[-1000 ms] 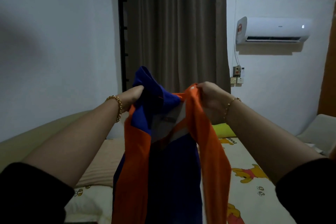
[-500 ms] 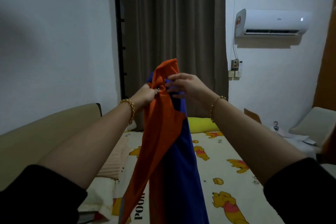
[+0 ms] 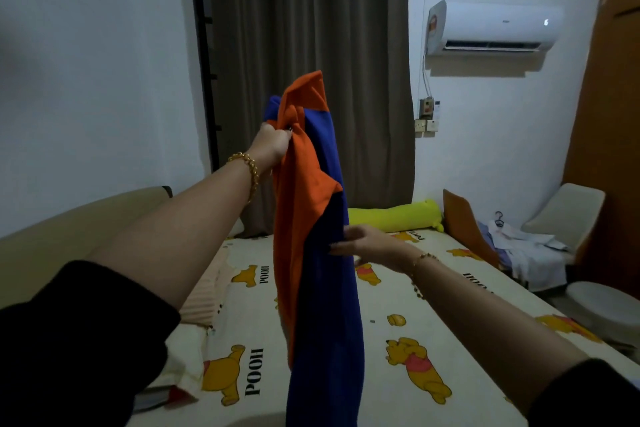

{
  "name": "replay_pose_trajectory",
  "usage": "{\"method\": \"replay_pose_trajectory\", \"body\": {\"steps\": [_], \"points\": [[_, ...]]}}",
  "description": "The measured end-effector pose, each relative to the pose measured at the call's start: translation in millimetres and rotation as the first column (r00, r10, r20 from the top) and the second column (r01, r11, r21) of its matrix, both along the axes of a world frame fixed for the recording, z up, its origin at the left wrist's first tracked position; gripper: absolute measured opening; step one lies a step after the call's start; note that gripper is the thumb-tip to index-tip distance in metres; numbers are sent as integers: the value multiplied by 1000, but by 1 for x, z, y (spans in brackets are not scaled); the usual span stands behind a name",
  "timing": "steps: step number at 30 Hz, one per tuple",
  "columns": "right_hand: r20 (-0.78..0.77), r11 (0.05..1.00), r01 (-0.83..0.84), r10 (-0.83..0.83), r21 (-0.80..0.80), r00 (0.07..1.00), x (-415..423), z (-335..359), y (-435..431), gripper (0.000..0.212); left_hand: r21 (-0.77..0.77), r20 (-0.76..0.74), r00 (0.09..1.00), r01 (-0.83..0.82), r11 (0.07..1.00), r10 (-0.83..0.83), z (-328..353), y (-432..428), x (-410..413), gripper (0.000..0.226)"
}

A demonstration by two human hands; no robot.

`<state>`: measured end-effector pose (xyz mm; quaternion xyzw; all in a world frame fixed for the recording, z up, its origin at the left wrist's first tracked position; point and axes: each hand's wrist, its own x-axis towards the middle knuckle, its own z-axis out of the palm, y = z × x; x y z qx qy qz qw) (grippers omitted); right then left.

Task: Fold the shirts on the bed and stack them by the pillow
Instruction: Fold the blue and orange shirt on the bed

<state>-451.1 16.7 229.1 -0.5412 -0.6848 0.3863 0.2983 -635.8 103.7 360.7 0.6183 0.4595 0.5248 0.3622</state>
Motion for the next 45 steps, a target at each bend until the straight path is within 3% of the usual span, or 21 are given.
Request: {"method": "replay_pose_trajectory", "body": {"steps": [2,5,8,11,13,16,18,21,24,26,28,30,32,35,37,40,42,43,45], "points": [[42,990,128,-131,61,991,-5,-4,3,18,32,29,999,-45,998,44,0,0,-6,34],[-141,946,304,-287,114,947,-3,8,4,27,30,-43,991,-129,991,130,-5,2,-27,24],[-131,916,331,-308,226,942,7,34,4,28,-202,-393,919,-108,973,21,-13,-17,-52,34],[-15,900,283,-295,330,955,5,64,6,24,-449,-697,682,-175,876,-221,-23,-34,-68,69],[76,897,231,-279,376,957,-6,79,9,23,-463,-720,618,-89,882,-315,-31,-37,-64,72],[138,864,195,-289,464,947,-29,93,16,20,-491,-612,639,154,857,-466,-49,-48,-40,58],[173,852,159,-277,499,945,-42,99,19,17,-452,-541,704,219,865,-461,-65,-50,-22,57],[201,865,116,-240,488,950,-46,106,22,16,-265,-483,824,186,946,-297,-87,-45,-5,38],[228,875,109,-241,472,943,-32,113,21,16,-36,-590,799,115,993,-114,-102,-42,0,9],[288,897,94,-235,431,928,-12,115,18,14,79,-639,769,75,994,-7,-106,-37,0,18],[358,952,48,-161,303,920,10,113,12,15,172,-626,773,6,985,104,-100,-30,-2,24],[360,997,9,-34,71,932,30,102,7,22,296,-583,782,-49,954,221,-85,-26,-3,28],[384,994,2,40,-107,922,48,82,6,33,379,-541,798,-51,924,266,-65,-26,-2,28],[387,981,30,47,-190,921,71,51,6,44,430,-505,817,-40,902,277,-39,-28,5,30],[476,987,87,-12,-135,879,83,40,10,43,439,-514,806,-48,897,294,-32,-27,9,28],[726,950,212,-312,229,613,104,38,21,38,453,-545,777,-44,890,316,-35,-23,16,27],[653,843,289,-536,454,535,117,38,28,28,456,-657,687,36,889,309,-42,-22,17,31],[582,787,316,-609,530,539,123,38,30,21,452,-748,582,95,887,319,-47,-22,16,40],[441,698,325,-678,639,588,134,40,34,15,488,-861,254,167,857,441,-60,-18,14,67]]}}
